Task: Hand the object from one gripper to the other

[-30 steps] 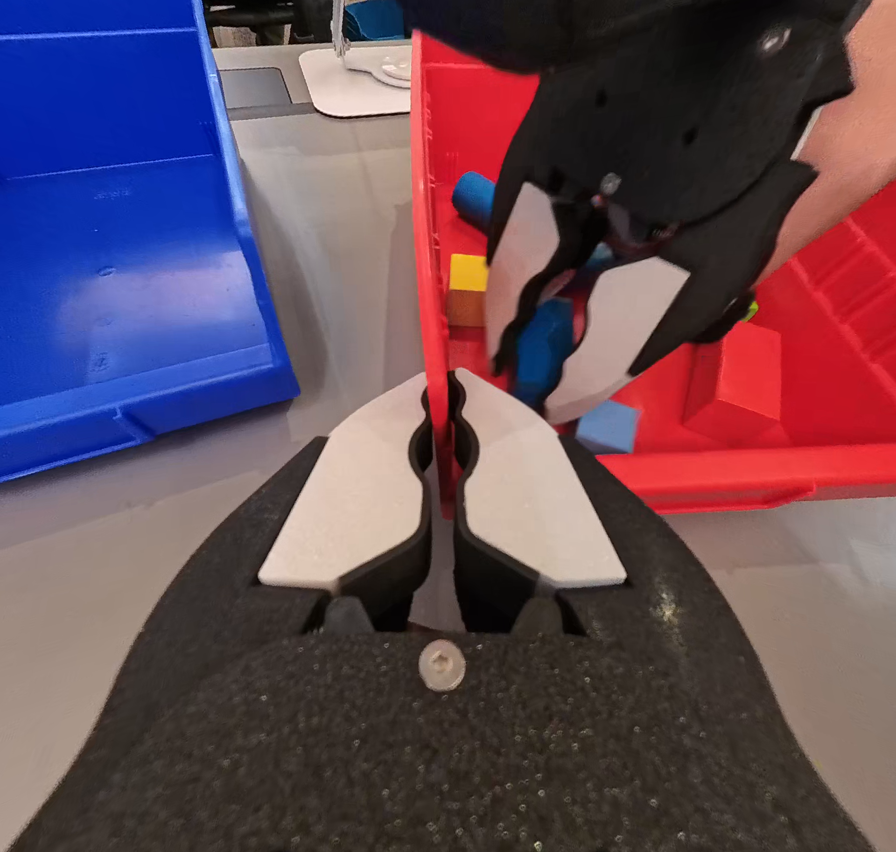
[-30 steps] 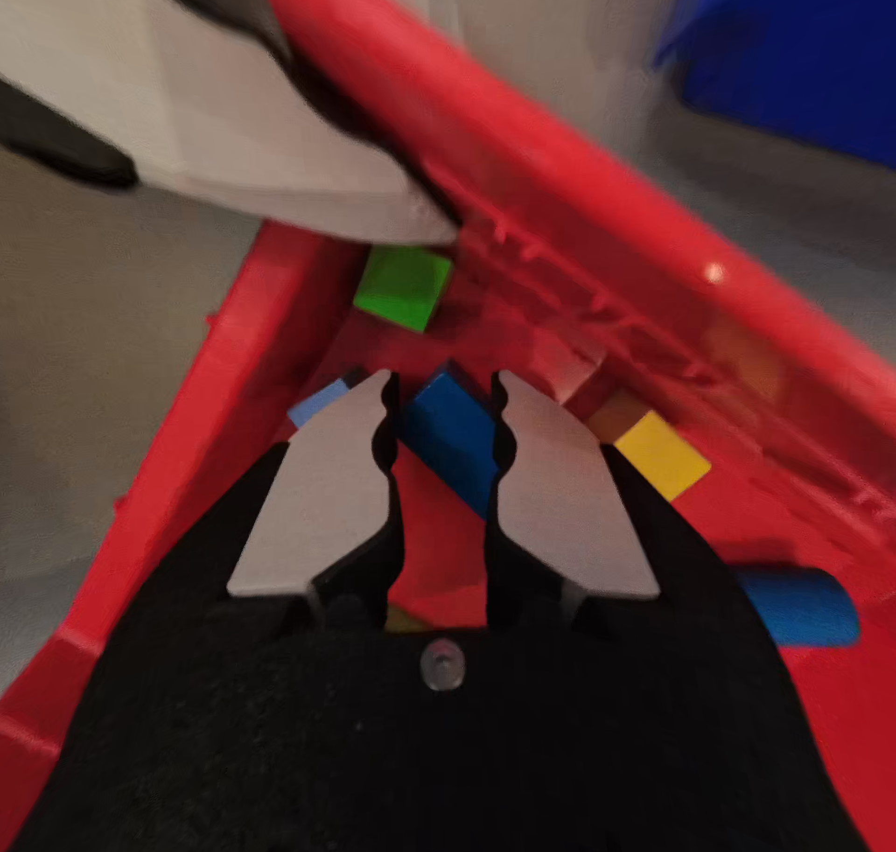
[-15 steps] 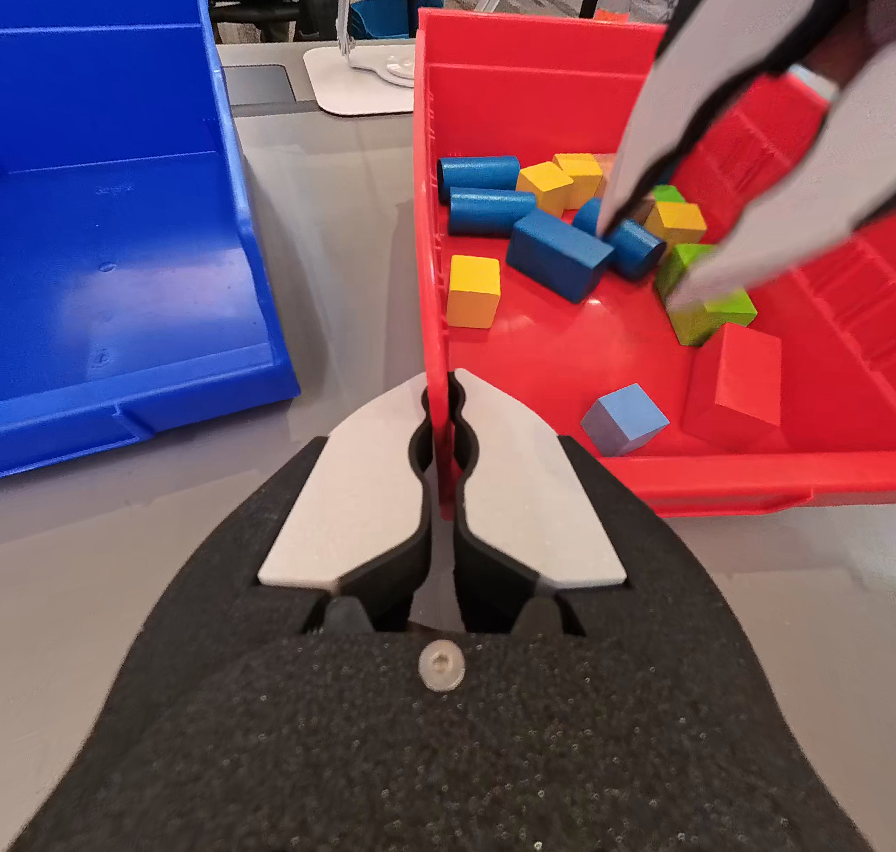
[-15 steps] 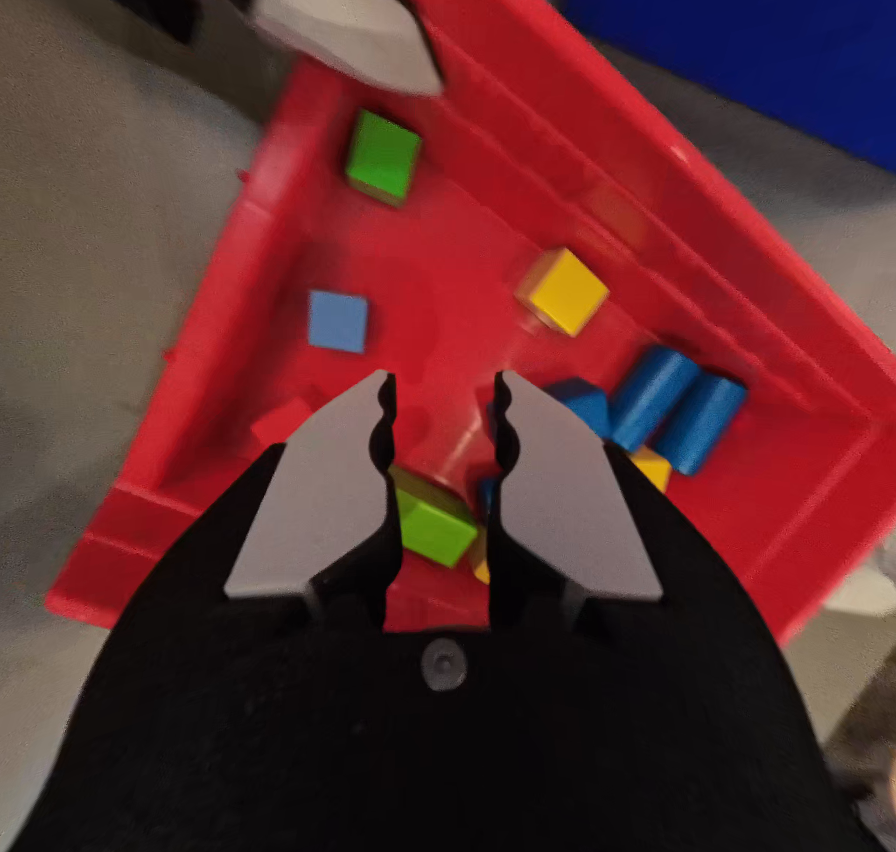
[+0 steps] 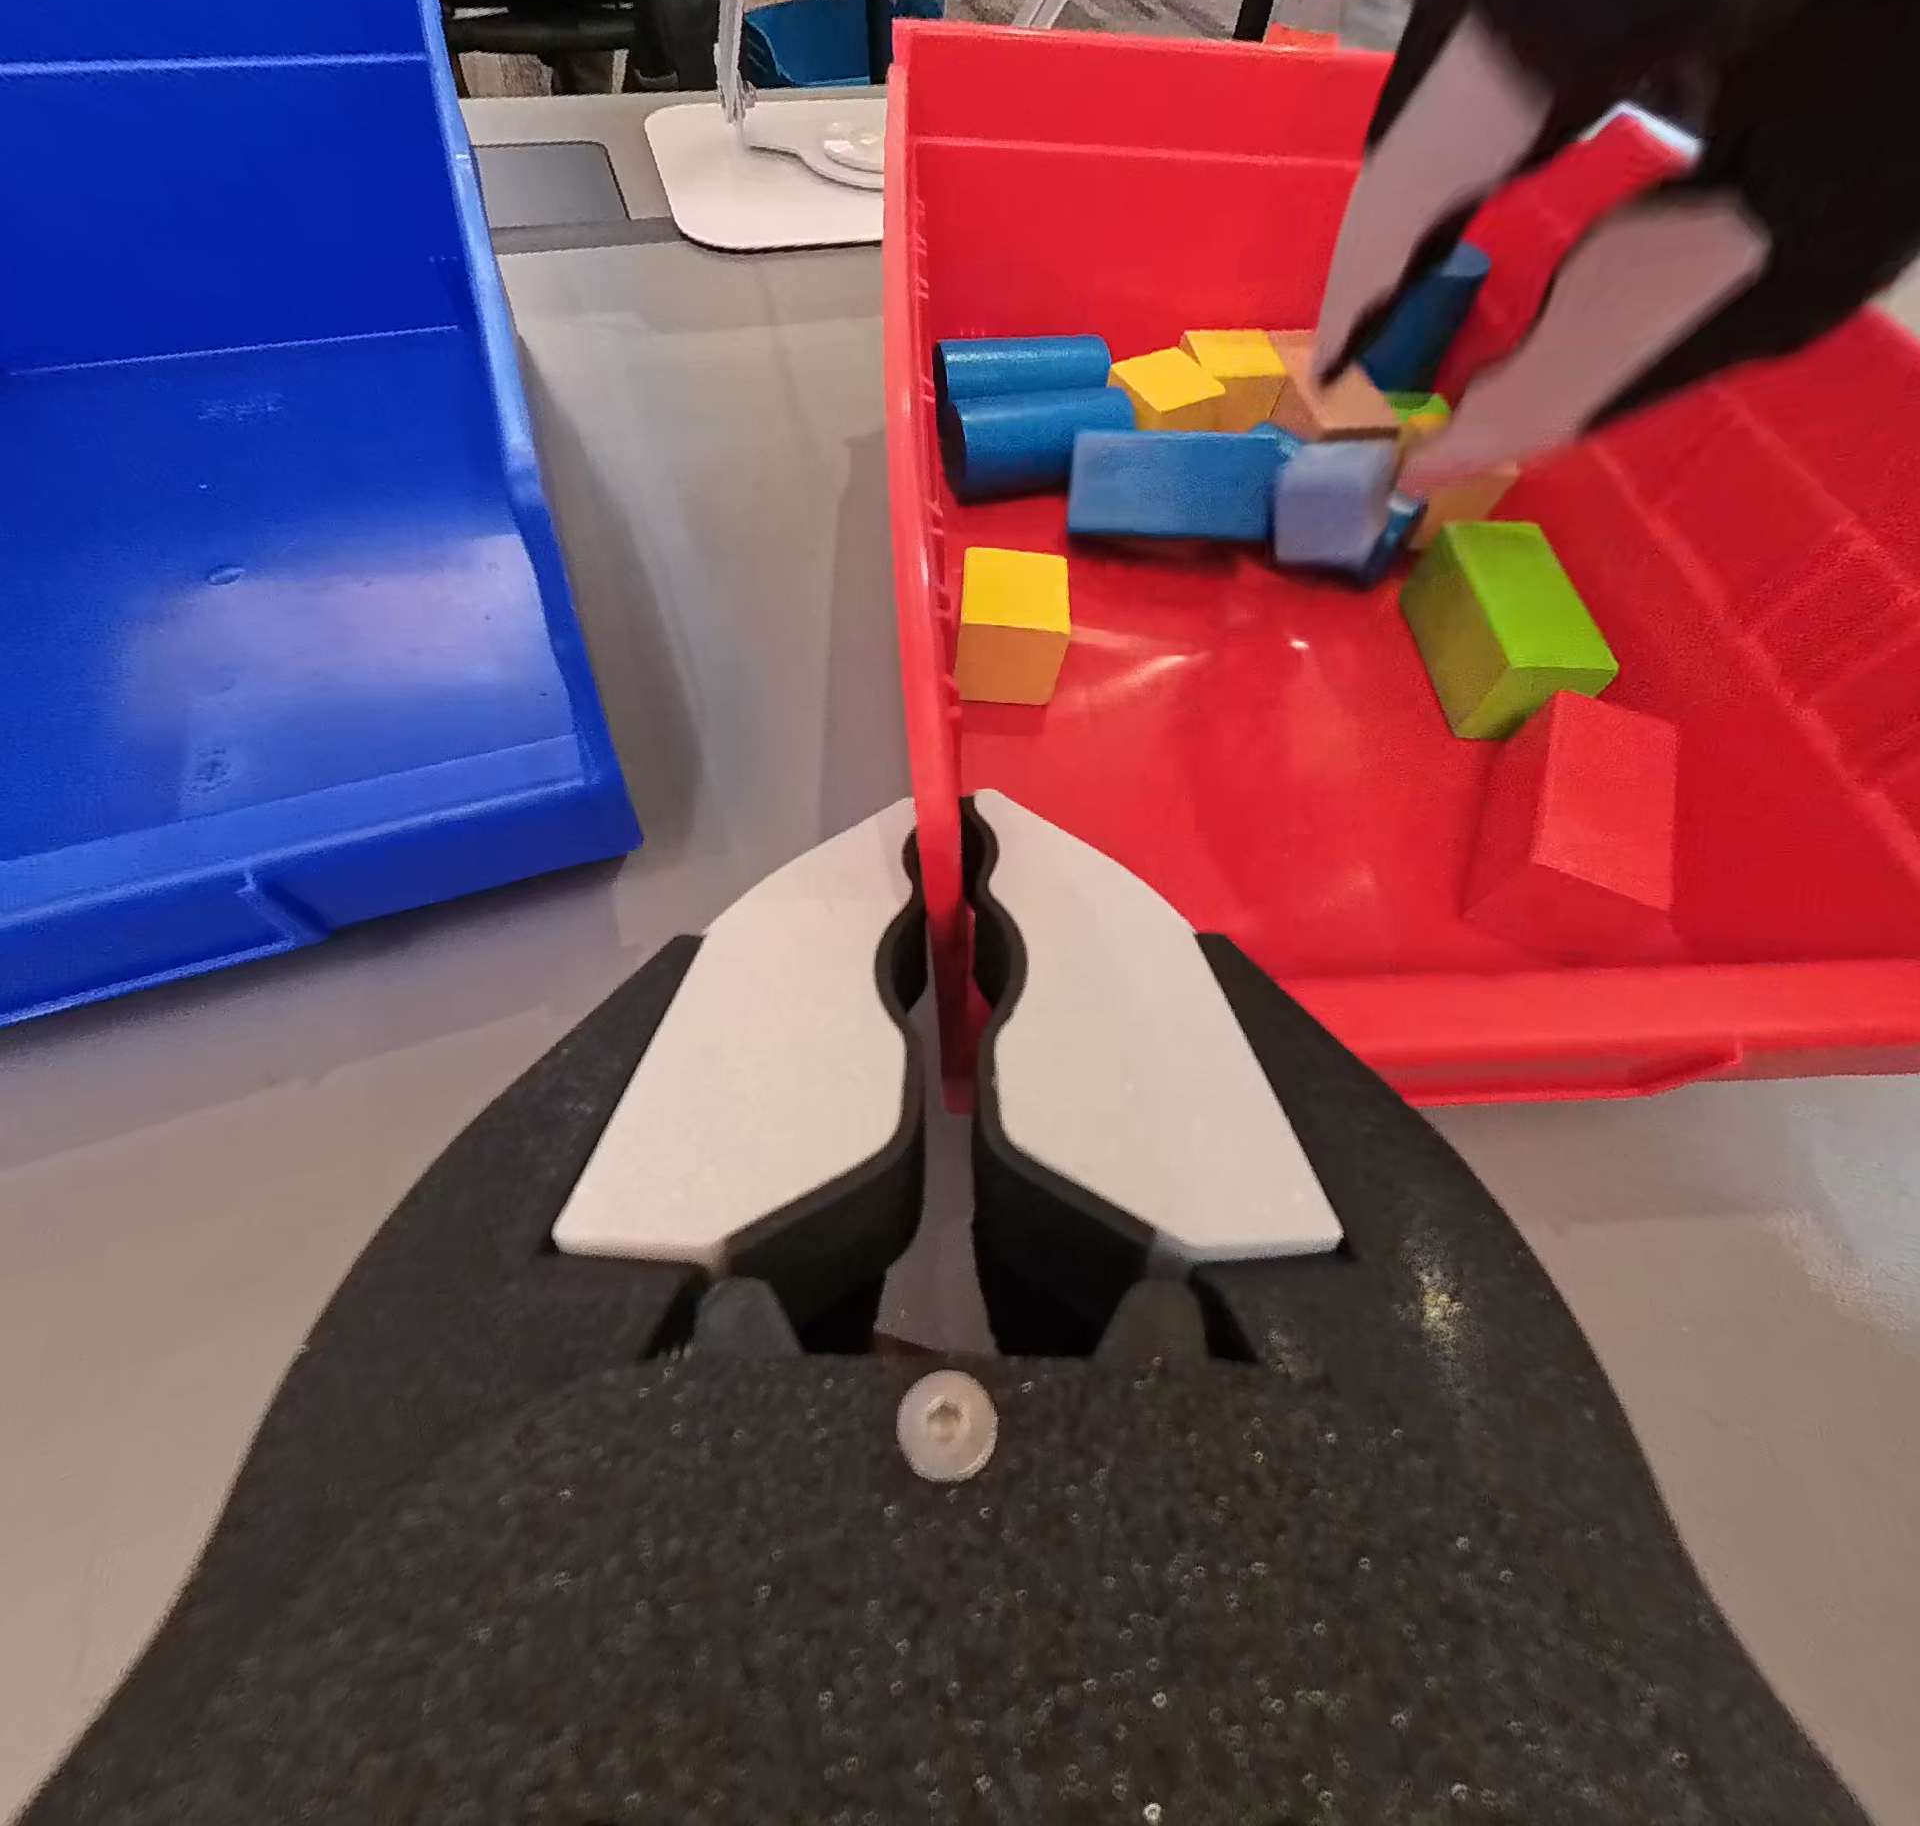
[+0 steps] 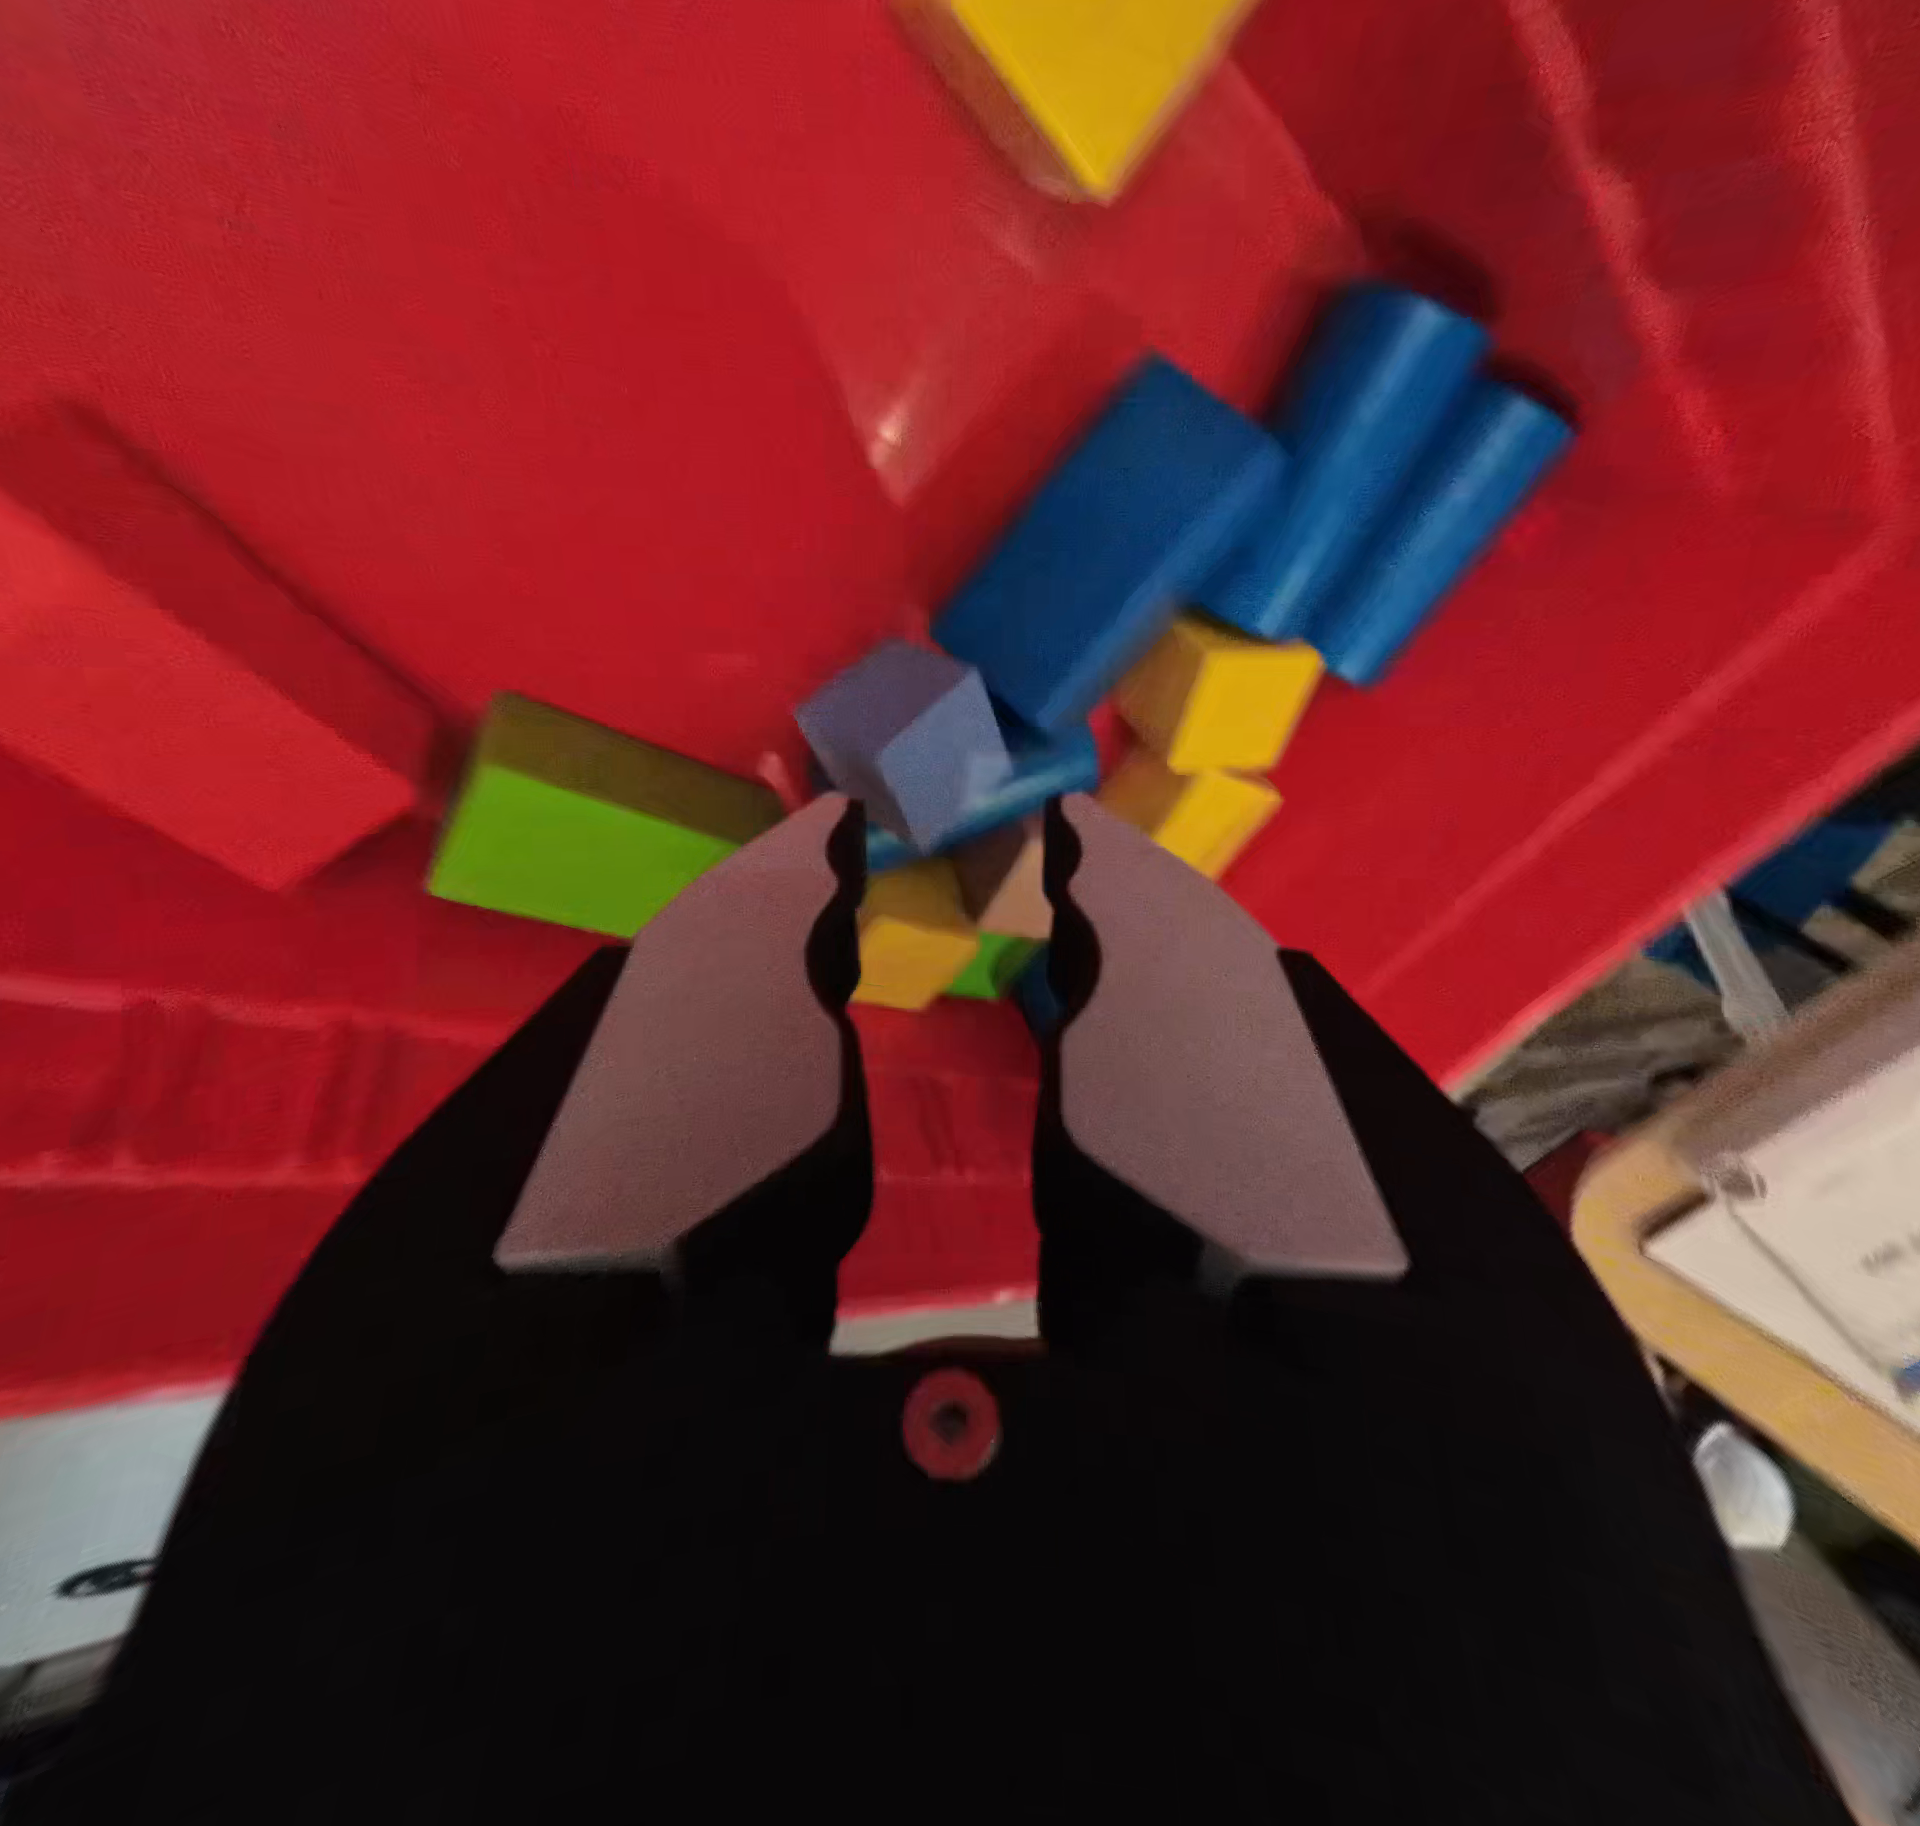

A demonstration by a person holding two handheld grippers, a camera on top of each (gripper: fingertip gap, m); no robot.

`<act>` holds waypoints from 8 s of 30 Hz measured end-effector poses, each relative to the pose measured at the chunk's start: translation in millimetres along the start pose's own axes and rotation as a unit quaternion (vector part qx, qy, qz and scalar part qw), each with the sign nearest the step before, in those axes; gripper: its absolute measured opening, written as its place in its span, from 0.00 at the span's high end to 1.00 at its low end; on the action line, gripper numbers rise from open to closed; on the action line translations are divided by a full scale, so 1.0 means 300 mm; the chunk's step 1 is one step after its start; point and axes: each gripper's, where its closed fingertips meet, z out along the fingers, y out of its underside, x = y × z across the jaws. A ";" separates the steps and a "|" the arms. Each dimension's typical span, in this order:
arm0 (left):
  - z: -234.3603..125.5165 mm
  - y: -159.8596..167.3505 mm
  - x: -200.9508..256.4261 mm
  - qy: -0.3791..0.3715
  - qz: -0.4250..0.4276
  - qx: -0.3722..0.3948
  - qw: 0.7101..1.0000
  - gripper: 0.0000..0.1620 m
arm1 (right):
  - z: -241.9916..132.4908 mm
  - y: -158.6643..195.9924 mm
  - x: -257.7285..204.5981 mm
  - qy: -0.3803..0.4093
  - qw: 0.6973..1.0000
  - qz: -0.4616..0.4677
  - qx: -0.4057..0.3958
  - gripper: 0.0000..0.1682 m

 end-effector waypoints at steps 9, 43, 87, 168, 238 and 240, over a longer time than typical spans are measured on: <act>0.002 0.001 0.015 -0.003 0.007 -0.003 1.000 0.98 | 0.109 0.252 0.175 0.041 0.984 0.028 -0.169 0.82; -0.002 0.003 0.021 -0.009 0.007 -0.003 1.000 0.99 | -0.019 -0.101 -0.104 -0.335 0.848 0.407 0.055 0.71; 0.019 -0.080 0.015 -0.062 -0.051 0.016 0.997 0.99 | -0.245 0.099 -0.343 0.312 0.609 0.694 0.224 0.98; -0.004 -0.200 0.072 -0.074 0.120 0.123 0.982 0.96 | -0.084 0.090 -0.326 0.172 0.478 0.789 0.346 0.97; -0.878 -0.630 -0.023 -0.227 0.121 0.258 0.931 0.98 | -1.069 -0.191 -0.218 0.389 0.533 0.592 0.462 0.98; -0.895 -0.802 0.159 -0.198 0.158 0.294 0.922 0.98 | -1.236 -0.001 -0.260 0.435 0.490 0.594 0.467 0.98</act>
